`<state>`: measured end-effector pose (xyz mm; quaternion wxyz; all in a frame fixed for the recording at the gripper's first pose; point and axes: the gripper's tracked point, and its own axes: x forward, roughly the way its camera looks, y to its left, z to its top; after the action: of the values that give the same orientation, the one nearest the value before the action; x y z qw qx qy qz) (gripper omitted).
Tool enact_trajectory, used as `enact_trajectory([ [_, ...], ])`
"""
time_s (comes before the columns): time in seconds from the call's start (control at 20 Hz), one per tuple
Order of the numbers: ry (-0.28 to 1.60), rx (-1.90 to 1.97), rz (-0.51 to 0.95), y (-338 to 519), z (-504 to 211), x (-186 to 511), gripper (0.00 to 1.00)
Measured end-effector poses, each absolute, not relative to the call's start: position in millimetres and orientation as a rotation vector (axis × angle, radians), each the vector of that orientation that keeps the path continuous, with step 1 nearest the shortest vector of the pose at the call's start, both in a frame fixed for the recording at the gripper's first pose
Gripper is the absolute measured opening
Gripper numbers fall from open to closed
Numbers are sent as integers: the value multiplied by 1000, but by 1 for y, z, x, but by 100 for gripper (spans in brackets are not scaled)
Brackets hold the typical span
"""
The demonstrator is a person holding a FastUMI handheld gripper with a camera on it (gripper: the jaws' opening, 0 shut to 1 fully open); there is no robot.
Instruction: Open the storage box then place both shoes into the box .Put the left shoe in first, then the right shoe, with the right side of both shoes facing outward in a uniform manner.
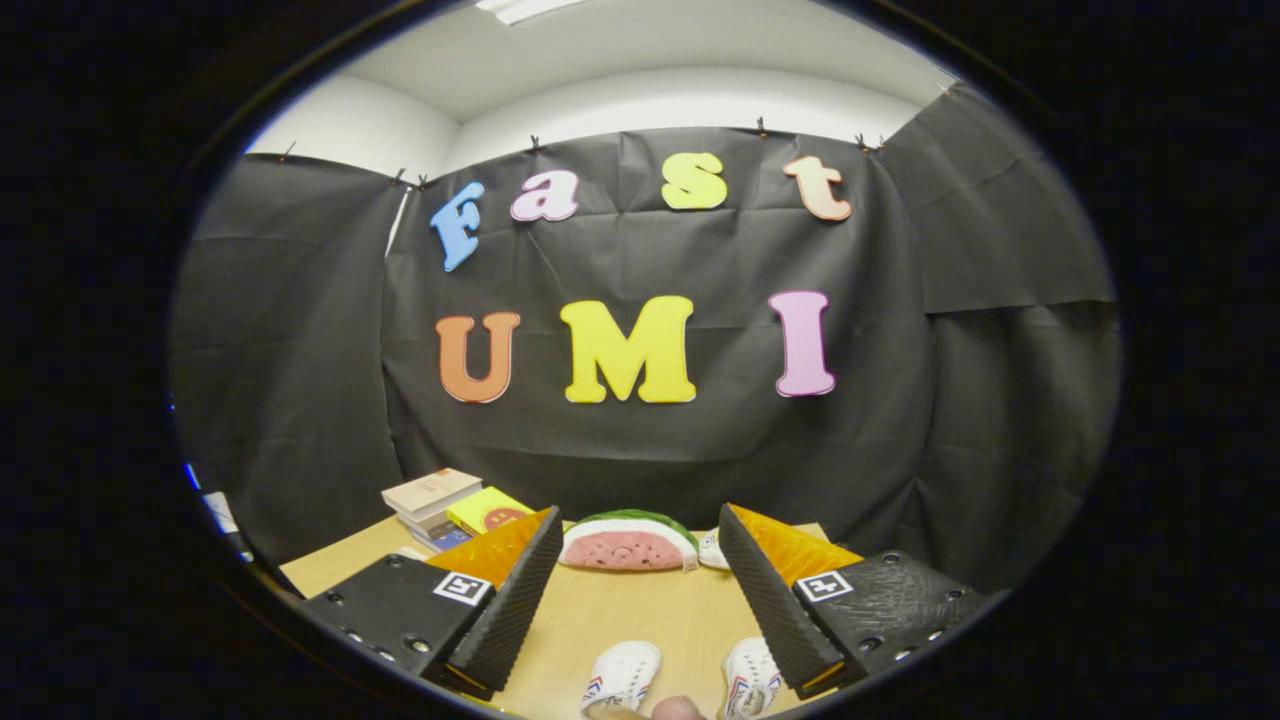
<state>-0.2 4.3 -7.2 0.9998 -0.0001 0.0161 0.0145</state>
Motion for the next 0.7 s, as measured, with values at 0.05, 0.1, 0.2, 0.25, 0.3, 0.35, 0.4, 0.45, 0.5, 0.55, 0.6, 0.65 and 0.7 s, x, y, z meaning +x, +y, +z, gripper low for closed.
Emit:
enact_trajectory([
  [0.05, 46, 8, 23, 3, -12, 1, 95],
  [0.1, 58, 18, 19, 1, -15, 2, 95],
  [0.2, 69, 36, 11, -2, -19, 5, 95],
  [0.25, 68, 41, 13, -1, -20, 6, 95],
  [0.3, 66, 42, 16, 0, -20, 7, 95],
  [0.35, 64, 42, 29, 3, -22, 9, 95],
  [0.4, 63, 46, 47, 7, -24, 9, 95],
  [0.45, 66, 52, 64, 12, -26, 10, 95],
  [0.5, 76, 61, 76, 16, -32, 10, 95],
  [0.55, 93, 65, 85, 19, -39, 10, 95],
  [0.6, 116, 67, 91, 24, -47, 9, 95],
  [0.65, 138, 67, 94, 28, -55, 8, 95],
  [0.7, 164, 69, 100, 33, -63, 8, 95],
])
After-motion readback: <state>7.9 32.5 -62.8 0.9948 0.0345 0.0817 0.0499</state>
